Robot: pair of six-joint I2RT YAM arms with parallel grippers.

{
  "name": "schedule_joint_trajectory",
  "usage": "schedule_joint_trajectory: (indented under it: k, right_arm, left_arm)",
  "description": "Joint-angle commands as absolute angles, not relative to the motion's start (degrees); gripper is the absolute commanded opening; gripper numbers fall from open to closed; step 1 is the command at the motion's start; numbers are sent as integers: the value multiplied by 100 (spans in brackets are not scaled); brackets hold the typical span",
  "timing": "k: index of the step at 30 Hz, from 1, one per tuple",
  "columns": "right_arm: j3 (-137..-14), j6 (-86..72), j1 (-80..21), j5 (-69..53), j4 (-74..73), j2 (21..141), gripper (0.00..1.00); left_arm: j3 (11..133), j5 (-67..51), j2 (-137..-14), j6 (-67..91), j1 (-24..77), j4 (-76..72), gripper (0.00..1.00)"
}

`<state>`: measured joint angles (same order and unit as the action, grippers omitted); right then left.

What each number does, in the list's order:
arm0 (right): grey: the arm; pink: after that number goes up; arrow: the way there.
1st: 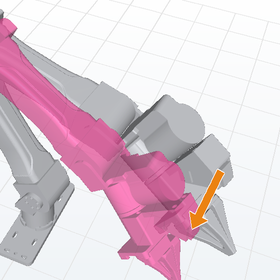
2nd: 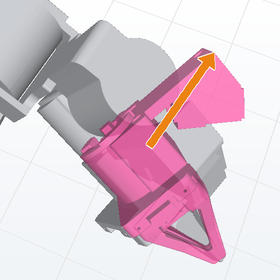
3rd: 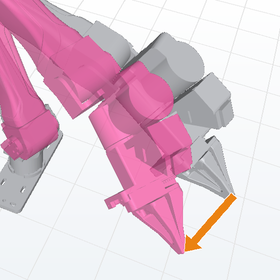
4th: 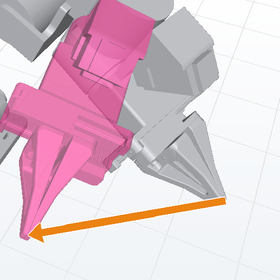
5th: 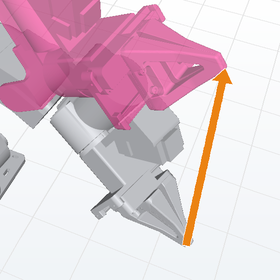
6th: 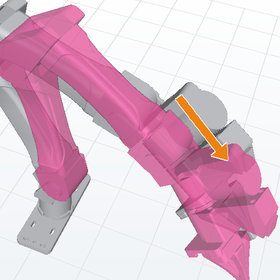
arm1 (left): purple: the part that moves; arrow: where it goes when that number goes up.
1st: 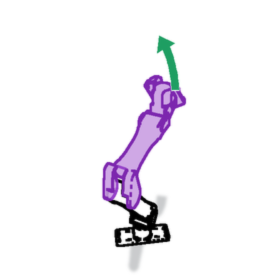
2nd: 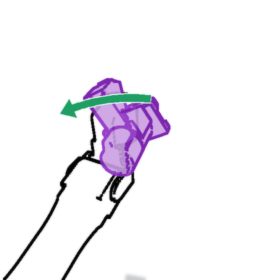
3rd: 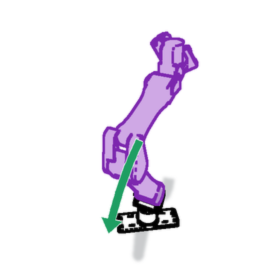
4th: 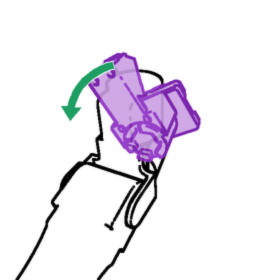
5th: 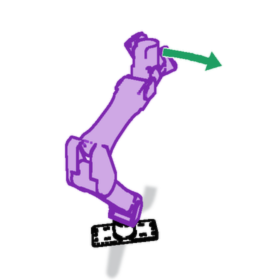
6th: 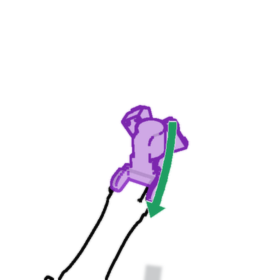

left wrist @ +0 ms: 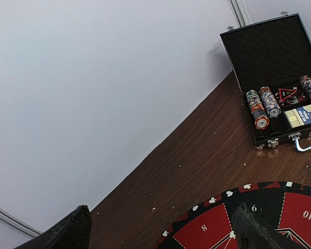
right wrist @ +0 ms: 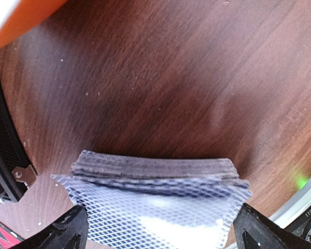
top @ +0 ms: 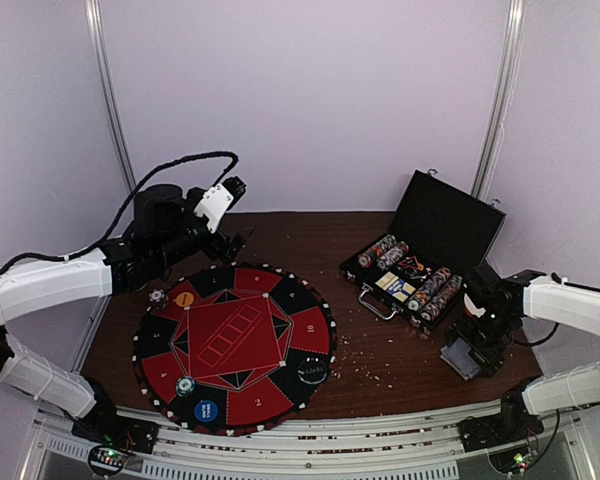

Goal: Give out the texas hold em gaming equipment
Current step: Position the face-down deck piles at the center of the board.

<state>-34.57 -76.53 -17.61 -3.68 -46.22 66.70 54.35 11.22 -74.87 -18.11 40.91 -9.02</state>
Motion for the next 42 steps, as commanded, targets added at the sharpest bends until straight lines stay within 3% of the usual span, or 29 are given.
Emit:
schedule_joint_trajectory:
  k: [1, 16, 27, 35, 42]
  right_arm:
    - [-3570, -7791, -1723, -333, -5028, 6358, 100]
    - [-3296, -7427, -1266, -467, -4683, 6443, 98]
    - [-2701, -7341, -1173, -937, -4075, 6490, 82]
    - [-2447, -6997, -1174, -1272, -4157, 6261, 64]
    - [-2166, -6632, -1208, -1999, -3752, 6287, 55]
  left_arm:
    - [5369, 1012, -7398, -1872, 4052, -1204, 98]
    - [5353, 950, -7356, -1876, 4056, -1187, 98]
    - [5343, 973, -7350, -1898, 4053, -1199, 98]
    - [5351, 971, -7331, -1890, 4054, -1196, 98]
    - [5373, 975, -7309, -1890, 4058, -1180, 98]
